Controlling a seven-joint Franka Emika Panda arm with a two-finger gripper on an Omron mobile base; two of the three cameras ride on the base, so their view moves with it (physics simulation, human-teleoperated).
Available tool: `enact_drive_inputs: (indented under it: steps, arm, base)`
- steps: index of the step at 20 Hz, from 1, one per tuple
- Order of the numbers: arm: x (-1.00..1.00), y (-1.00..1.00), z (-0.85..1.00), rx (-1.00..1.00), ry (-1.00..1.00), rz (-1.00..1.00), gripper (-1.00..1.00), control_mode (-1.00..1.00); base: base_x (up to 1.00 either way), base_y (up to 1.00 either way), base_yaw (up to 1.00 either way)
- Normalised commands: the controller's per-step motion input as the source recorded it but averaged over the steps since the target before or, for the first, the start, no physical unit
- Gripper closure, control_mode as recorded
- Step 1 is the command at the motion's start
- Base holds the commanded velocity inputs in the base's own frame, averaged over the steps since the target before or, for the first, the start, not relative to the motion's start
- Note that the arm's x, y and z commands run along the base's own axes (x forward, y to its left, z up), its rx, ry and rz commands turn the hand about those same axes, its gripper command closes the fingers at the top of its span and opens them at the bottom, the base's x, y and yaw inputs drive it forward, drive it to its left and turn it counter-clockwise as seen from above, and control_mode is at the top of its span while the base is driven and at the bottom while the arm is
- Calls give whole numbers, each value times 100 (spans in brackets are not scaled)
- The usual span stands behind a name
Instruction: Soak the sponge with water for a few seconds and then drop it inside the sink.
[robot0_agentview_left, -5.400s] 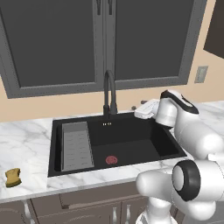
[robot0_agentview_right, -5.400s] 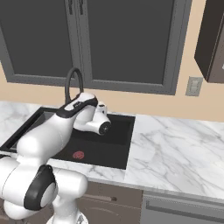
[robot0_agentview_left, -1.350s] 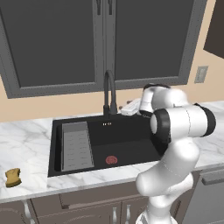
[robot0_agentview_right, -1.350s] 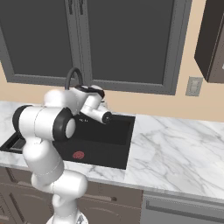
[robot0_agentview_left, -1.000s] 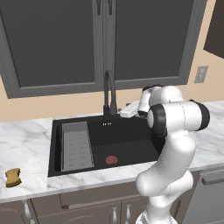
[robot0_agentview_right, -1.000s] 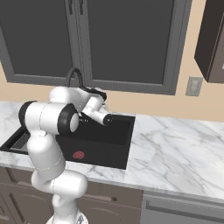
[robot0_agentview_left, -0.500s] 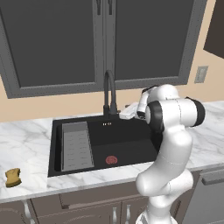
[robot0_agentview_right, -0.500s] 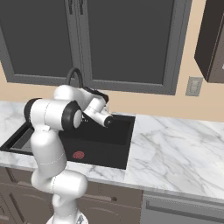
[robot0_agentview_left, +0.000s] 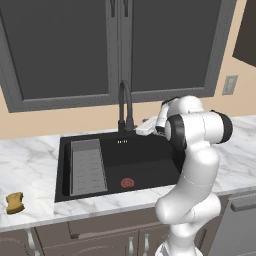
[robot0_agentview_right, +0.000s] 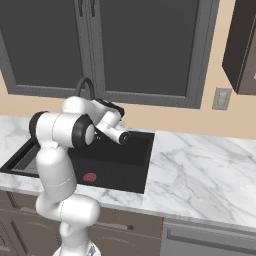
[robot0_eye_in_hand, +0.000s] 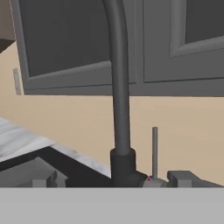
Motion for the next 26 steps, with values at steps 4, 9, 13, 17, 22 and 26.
enact_drive_inputs:
  steps: [4, 9, 13, 17, 22, 26]
  arm:
    - [10, 3, 5, 0, 0, -1, -100, -100]
    - [18, 7, 7, 0, 0, 0, -100, -100]
    - [29, 0, 0, 0, 0, 0, -100, -100]
    - [32, 0, 0, 0, 0, -2, -100, -100]
    - [21, 0, 0, 0, 0, -4, -100, -100]
    - [18, 0, -1, 0, 0, -3, -100, -100]
  base:
    - [0, 0, 0]
    - [0, 0, 0]
    - [0, 0, 0]
    - [0, 0, 0]
    - [0, 0, 0]
    - [0, 0, 0]
